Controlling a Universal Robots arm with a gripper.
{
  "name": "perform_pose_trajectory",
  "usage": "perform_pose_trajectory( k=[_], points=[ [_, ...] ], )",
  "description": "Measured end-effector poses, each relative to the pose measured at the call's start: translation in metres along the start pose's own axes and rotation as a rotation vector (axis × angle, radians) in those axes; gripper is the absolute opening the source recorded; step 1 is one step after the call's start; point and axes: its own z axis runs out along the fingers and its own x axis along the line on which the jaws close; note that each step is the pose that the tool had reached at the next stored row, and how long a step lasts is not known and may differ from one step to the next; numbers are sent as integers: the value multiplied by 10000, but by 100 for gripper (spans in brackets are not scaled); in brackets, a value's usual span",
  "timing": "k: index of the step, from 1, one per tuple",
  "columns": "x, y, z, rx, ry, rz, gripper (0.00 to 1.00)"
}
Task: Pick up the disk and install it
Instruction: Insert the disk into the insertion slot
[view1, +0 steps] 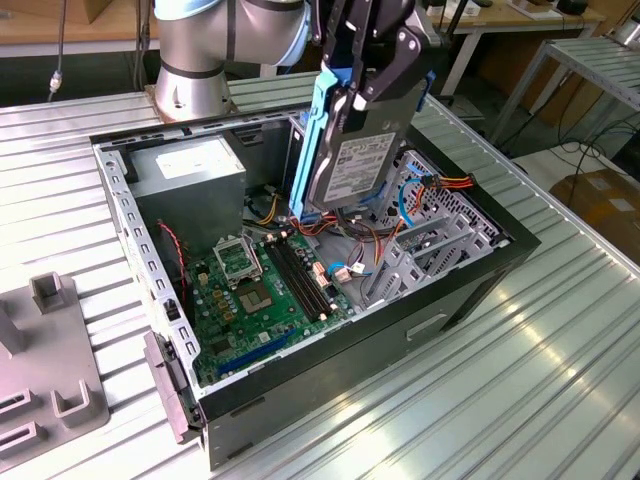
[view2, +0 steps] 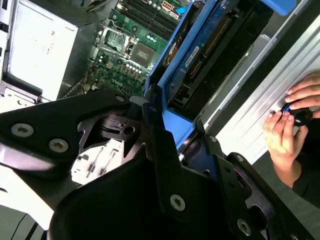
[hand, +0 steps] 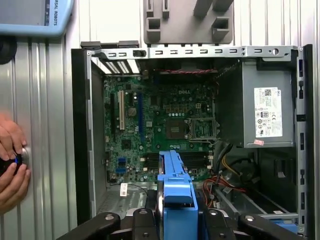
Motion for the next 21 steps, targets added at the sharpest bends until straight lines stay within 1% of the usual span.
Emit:
perform_pose_trajectory(
  k=[1,2,3,4,5,7,8,9,10,12,19,21],
  points=[
    [43,-7,3,0,2,1,37],
    [68,-23,8,0,4,1,37],
    [76,-68,16,1,4,1,37],
    [78,-139,22,0,9,0,37],
    [78,-183,26,0,8,0,37],
    [78,-250,31,0,13,0,37],
    [80,-266,31,3,20,-1,37],
    [84,-275,32,35,35,0,37],
    [86,-278,36,94,44,-1,37],
    [91,-280,44,157,40,3,37],
    [154,-298,73,159,45,83,37],
    [188,-311,82,160,73,103,37]
  ],
)
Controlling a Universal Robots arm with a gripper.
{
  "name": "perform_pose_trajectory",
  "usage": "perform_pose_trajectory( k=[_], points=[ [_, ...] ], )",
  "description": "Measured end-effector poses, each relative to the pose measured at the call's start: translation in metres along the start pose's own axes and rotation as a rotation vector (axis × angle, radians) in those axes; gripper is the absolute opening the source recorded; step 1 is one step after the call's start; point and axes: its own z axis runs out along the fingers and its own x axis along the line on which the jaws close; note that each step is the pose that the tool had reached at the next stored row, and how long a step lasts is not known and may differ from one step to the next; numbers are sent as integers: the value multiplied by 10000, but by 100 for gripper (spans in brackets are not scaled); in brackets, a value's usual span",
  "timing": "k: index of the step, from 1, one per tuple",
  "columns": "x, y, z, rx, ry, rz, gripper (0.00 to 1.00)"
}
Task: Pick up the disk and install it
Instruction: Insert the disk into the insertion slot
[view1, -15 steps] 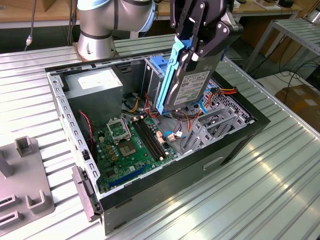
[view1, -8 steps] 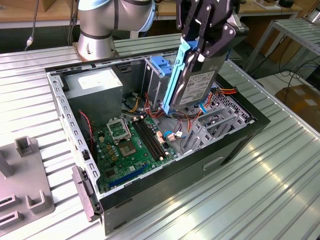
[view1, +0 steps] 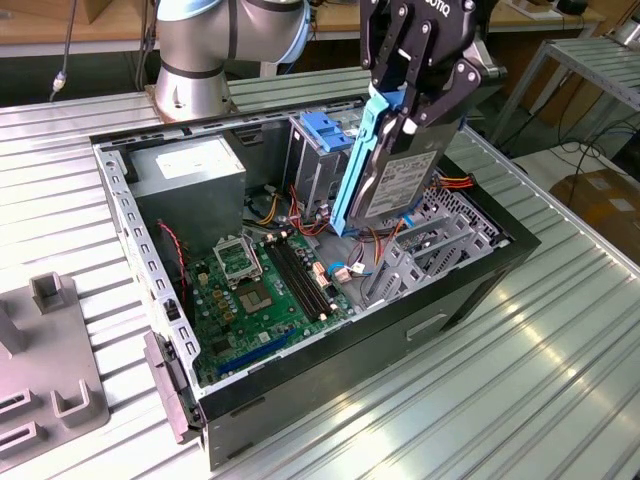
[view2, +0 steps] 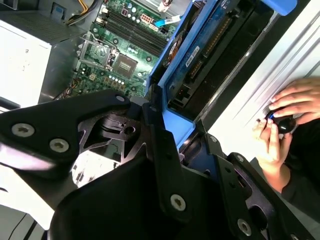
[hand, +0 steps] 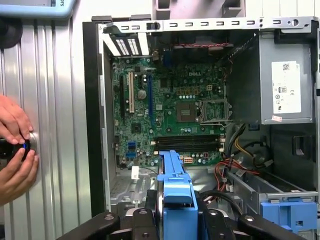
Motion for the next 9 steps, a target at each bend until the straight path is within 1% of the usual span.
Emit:
perform_pose_trajectory(
  k=[3,9],
  points=[
    [29,-17,5,2,50,11,37],
    [75,-70,29,5,104,16,37]
  ],
)
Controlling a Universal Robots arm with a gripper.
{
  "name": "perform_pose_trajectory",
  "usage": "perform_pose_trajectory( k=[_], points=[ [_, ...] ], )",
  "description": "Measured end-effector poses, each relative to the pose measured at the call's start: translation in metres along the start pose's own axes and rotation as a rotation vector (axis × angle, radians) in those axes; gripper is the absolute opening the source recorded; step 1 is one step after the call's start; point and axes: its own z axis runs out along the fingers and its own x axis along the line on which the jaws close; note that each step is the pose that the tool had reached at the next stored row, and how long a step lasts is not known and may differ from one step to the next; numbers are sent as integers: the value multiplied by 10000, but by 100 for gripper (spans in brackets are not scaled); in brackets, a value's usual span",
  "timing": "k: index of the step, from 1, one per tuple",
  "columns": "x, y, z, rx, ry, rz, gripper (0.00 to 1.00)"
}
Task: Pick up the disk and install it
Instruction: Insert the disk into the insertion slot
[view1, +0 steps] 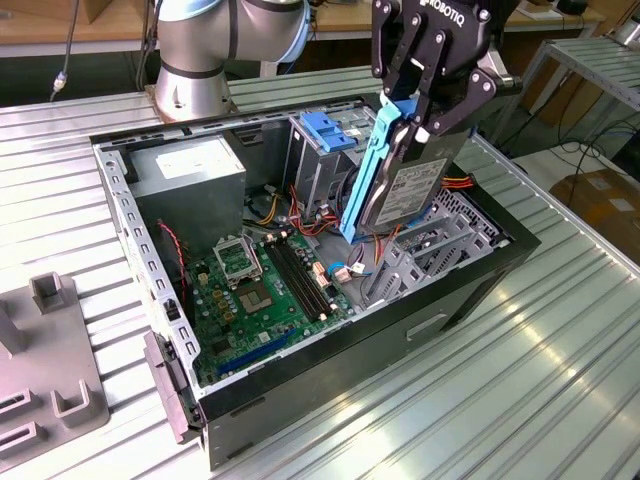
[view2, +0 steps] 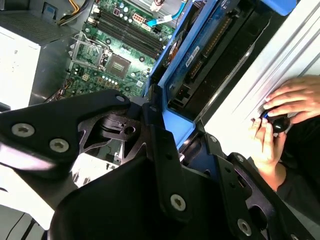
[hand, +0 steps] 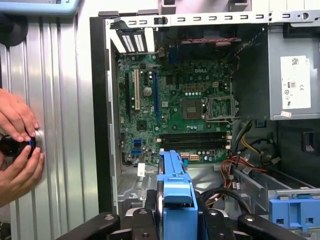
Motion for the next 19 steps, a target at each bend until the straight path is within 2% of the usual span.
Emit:
perform_pose_trajectory(
  k=[4,10,15,19],
  points=[
    [14,-102,27,4,99,4,37],
    [16,-219,54,8,189,10,37],
    [11,-388,79,13,322,16,37],
    [7,-475,90,16,388,20,37]
  ],
)
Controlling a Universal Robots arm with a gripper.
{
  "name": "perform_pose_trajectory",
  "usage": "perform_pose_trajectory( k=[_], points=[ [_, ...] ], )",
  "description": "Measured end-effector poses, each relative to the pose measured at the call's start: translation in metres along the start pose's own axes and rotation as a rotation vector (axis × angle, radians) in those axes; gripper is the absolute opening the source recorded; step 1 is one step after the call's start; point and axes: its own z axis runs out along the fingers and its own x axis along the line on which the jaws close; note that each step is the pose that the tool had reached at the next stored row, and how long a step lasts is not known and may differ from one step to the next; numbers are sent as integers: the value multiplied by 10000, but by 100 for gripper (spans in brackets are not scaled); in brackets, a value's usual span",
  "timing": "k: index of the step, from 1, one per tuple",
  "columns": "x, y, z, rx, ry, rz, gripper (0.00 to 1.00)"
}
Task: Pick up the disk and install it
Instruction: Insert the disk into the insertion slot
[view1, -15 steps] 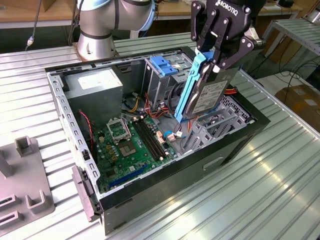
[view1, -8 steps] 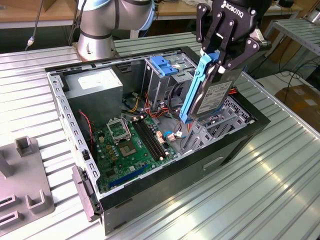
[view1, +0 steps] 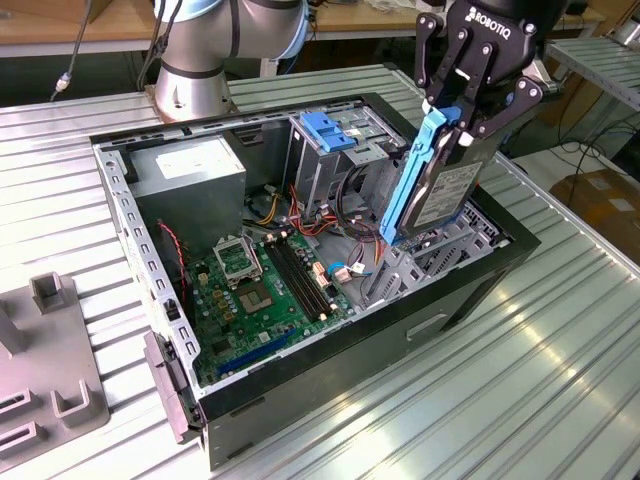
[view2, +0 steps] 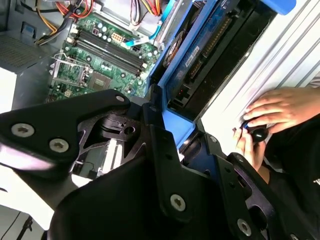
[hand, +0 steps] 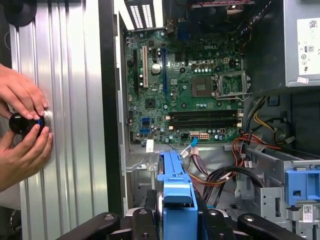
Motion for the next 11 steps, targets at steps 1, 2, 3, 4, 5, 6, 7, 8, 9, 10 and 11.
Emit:
perform_pose_trajectory(
  k=[1,2,3,4,5,6,7,8,9,10,11],
  points=[
    [-2,-27,3,0,17,0,37],
    [-3,-53,4,1,28,0,37],
    [-4,-76,6,1,36,1,37],
    [-5,-100,9,2,42,2,37],
    [-6,-129,11,2,48,3,37],
    [-8,-156,13,2,55,2,37],
    [-10,-202,16,3,63,2,37],
    [-11,-231,19,4,68,2,37],
    [-13,-256,19,3,72,2,37],
    [-14,-281,20,3,77,3,37],
    [-15,-292,21,3,76,3,37]
  ],
)
